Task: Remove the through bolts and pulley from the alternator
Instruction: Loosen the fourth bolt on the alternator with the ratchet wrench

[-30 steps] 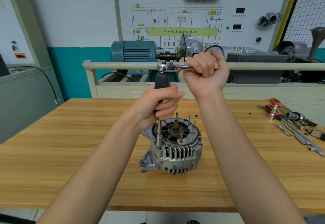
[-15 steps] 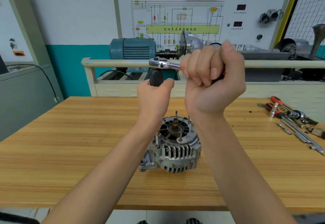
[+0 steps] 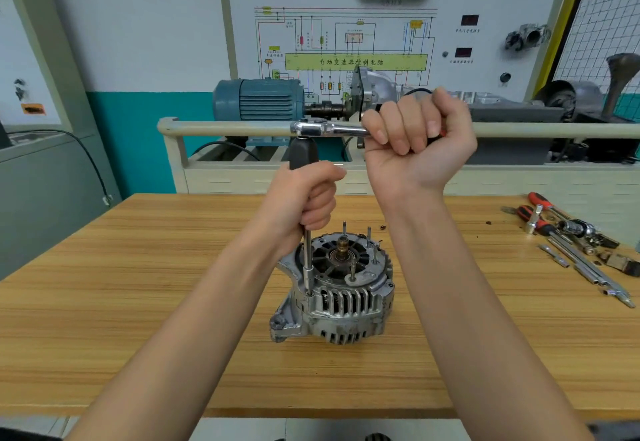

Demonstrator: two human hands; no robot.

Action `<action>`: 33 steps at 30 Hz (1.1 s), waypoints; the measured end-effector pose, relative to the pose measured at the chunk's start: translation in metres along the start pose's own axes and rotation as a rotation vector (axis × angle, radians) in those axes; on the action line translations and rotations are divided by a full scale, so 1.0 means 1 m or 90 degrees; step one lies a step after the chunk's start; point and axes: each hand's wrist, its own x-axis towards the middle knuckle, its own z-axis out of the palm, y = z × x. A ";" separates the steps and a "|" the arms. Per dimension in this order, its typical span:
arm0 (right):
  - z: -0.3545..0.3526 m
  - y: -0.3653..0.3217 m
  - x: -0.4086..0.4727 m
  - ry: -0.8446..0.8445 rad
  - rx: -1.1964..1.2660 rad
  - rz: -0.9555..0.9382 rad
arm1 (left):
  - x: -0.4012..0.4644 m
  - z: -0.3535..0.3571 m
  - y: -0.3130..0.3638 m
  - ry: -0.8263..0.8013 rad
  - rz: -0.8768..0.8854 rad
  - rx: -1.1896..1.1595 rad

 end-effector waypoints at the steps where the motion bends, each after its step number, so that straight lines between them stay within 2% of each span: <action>1: 0.003 0.002 -0.004 -0.025 -0.038 -0.027 | -0.001 0.003 0.000 0.056 0.013 0.014; 5: 0.017 0.015 -0.022 -0.132 -0.186 -0.160 | 0.003 0.015 -0.004 0.263 0.059 0.079; 7: 0.020 0.019 -0.028 -0.162 -0.212 -0.213 | 0.004 0.019 -0.007 0.292 0.073 0.097; 9: 0.019 0.016 -0.028 -0.168 -0.204 -0.208 | 0.002 0.017 -0.007 0.274 0.085 0.113; 11: 0.015 0.007 -0.023 -0.143 -0.179 -0.153 | 0.000 0.010 -0.006 0.178 0.092 0.101; 16: 0.006 -0.007 0.000 -0.004 0.012 0.063 | 0.003 -0.016 0.003 -0.248 -0.010 -0.076; 17: 0.004 -0.008 0.003 0.016 0.050 0.087 | 0.003 -0.018 0.003 -0.309 -0.031 -0.101; 19: 0.002 -0.008 0.006 0.037 0.084 0.093 | 0.004 -0.017 0.002 -0.351 -0.056 -0.134; 22: 0.006 -0.004 -0.002 0.012 0.026 0.036 | 0.004 -0.015 0.002 -0.262 -0.067 -0.128; 30: 0.024 0.024 -0.031 -0.160 -0.237 -0.235 | 0.004 0.012 -0.003 0.222 0.043 0.046; 33: 0.025 0.026 -0.032 -0.172 -0.252 -0.258 | 0.006 0.014 -0.008 0.282 0.076 0.080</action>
